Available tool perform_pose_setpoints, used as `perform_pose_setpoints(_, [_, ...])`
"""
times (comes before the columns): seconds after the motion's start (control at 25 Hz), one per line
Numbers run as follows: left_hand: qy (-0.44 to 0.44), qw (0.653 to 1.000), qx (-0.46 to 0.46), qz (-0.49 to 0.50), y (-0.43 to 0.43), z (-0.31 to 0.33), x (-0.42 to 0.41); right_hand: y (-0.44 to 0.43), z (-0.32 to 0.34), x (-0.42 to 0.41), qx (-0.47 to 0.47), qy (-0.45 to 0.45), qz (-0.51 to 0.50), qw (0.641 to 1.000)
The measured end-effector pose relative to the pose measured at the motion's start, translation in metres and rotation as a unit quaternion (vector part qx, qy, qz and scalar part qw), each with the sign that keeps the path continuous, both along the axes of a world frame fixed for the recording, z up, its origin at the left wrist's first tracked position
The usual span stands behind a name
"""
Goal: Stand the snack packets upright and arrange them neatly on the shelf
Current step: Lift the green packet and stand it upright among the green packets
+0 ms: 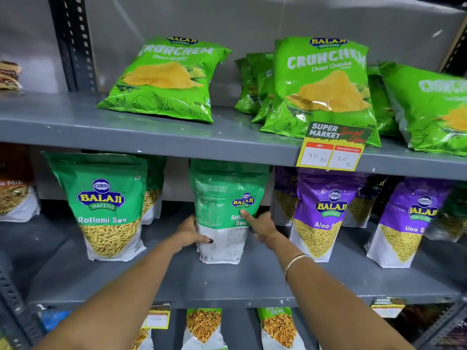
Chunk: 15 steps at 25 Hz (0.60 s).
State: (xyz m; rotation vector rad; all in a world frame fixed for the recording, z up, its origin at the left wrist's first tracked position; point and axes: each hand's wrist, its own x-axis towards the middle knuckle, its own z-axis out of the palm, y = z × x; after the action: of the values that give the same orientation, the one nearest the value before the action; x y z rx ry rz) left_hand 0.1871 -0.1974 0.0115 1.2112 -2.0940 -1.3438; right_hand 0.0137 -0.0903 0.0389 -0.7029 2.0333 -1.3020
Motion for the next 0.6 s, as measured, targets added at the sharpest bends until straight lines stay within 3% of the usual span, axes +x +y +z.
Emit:
perform_pose_setpoints(0.08, [-0.054, 0.995, 0.045, -0.066, -0.004, 0.008, 0.006, 0.003, -0.004, 0.003, 0.058, -0.097, 0.029, 0.993])
perform_pose_setpoints(0.2, [-0.084, 0.985, 0.129, -0.083, -0.014, 0.013, 0.016, 0.005, -0.011, 0.0, 0.023, -0.18, 0.046, 0.982])
perform_pose_setpoints(0.4, [-0.091, 0.98, 0.15, -0.094, -0.01, 0.016, 0.014, 0.01, -0.011, -0.01, 0.048, -0.123, 0.158, 0.978])
perform_pose_setpoints(0.6, [-0.017, 0.989, 0.132, -0.057, 0.003, 0.009, -0.008, 0.017, -0.017, 0.0, 0.026, -0.112, 0.242, 0.963])
